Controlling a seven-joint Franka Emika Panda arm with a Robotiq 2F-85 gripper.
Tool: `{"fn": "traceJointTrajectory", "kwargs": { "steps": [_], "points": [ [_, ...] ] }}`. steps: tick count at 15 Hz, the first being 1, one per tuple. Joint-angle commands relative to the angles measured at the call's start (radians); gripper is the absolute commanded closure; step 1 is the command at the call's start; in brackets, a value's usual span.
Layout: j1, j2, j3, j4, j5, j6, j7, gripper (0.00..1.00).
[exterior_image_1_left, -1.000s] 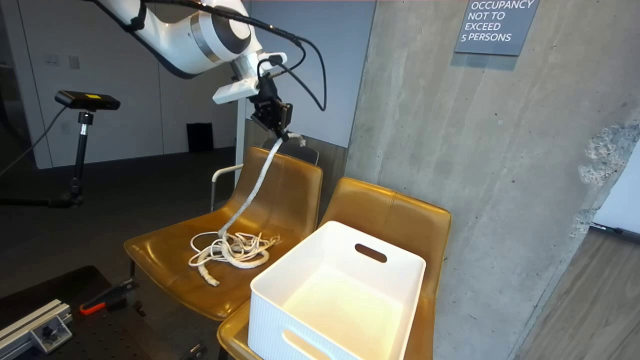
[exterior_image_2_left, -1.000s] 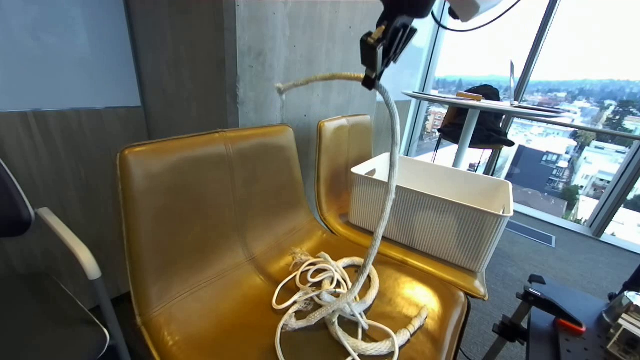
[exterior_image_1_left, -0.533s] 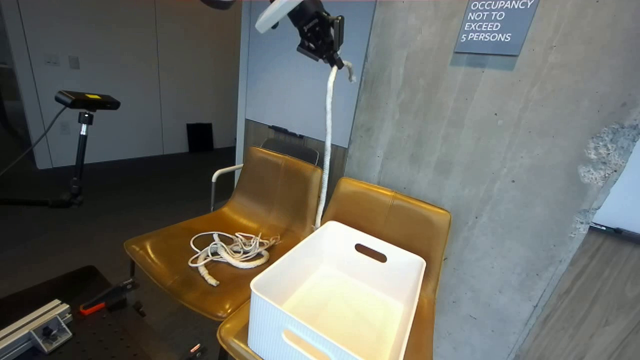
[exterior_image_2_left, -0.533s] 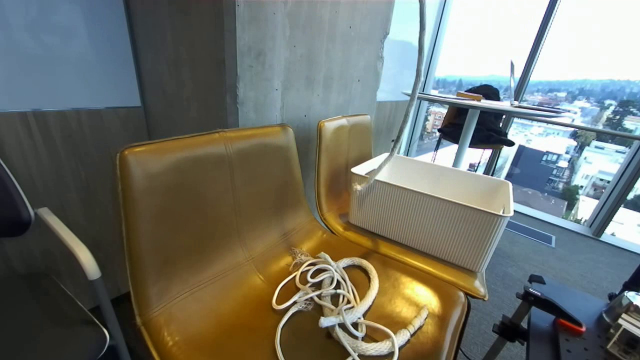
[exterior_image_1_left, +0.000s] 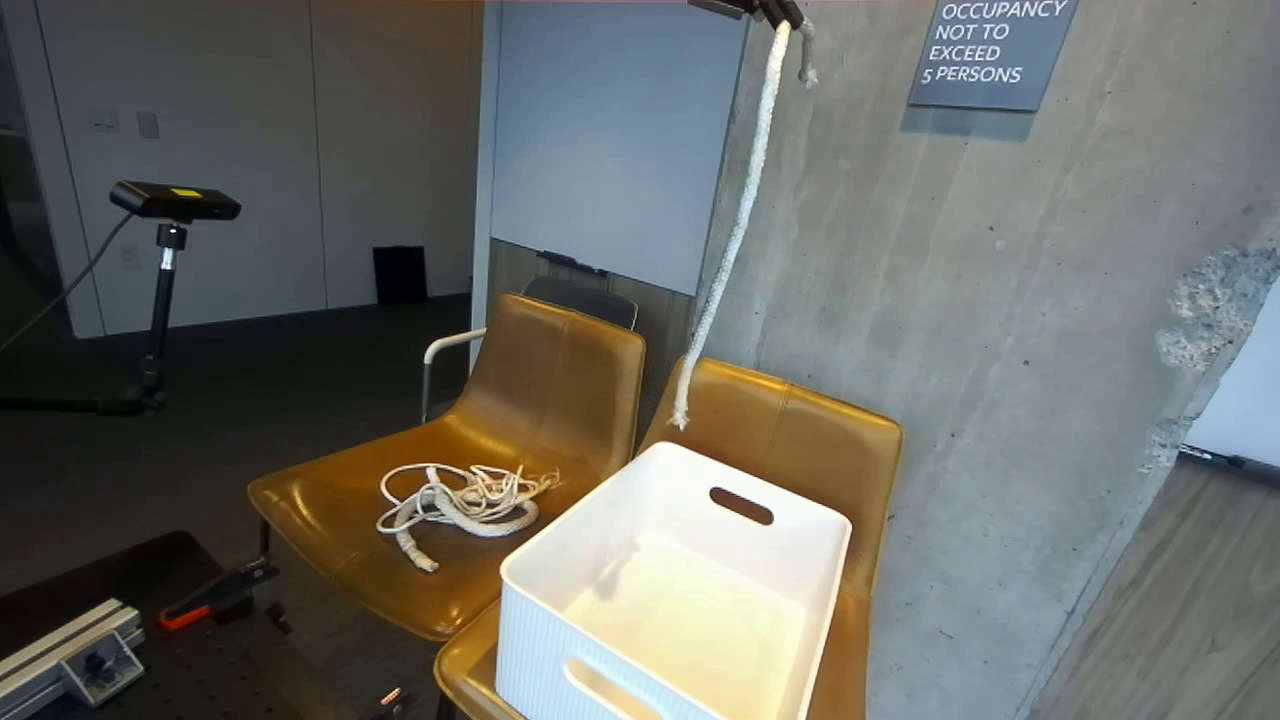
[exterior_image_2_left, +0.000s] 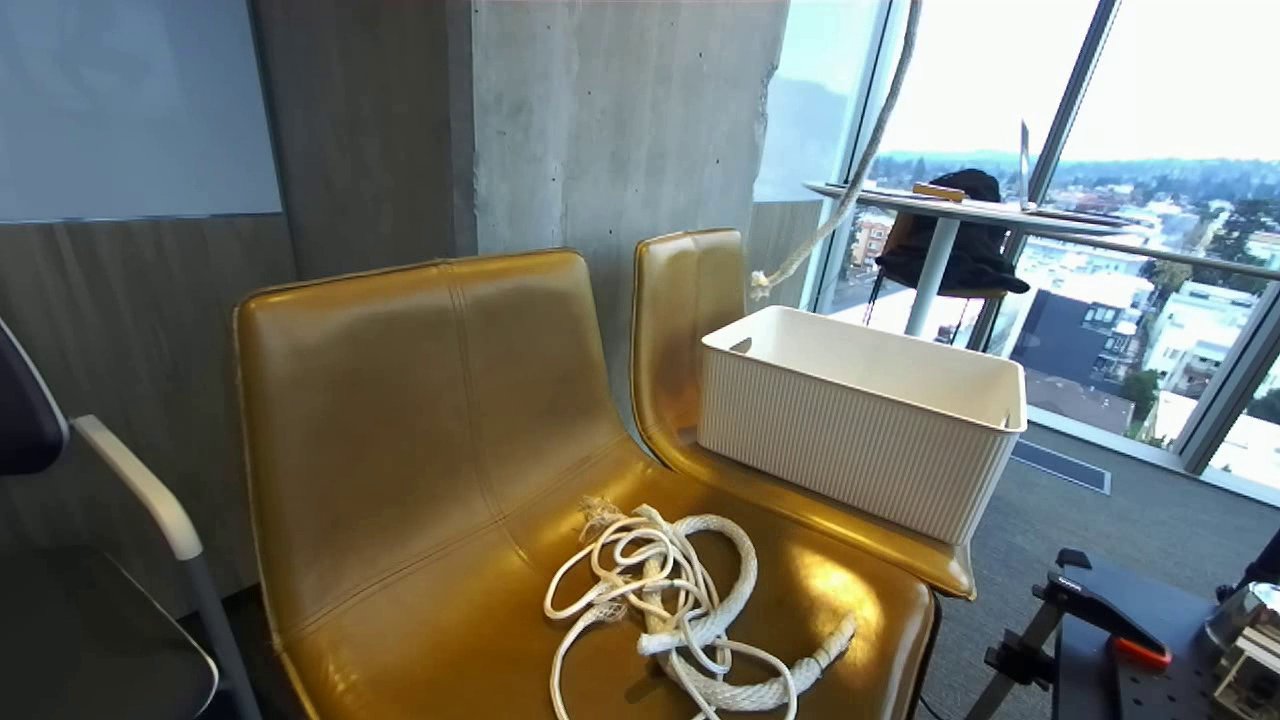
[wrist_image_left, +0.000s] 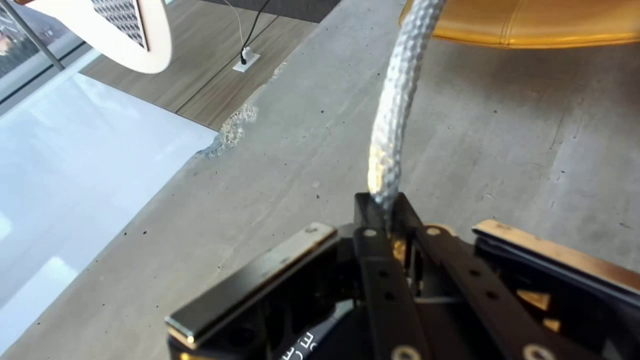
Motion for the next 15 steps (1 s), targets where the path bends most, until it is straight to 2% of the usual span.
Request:
{"fn": "traceJointTrajectory", "kwargs": {
  "steps": [1,9,13,15],
  "points": [
    [-0.027,-0.002,-0.014,-0.106,-0.004,0.056,0.009,0.97],
    [-0.085,-0.081,-0.037,-0.604,0.015,0.156,0.105,0.97],
    [-0.127,-0.127,-0.066,-0.842,0.052,0.261,0.128,0.97],
    [-0.138,-0.131,-0.074,-0.922,0.077,0.314,0.129,0.97]
  ]
}}
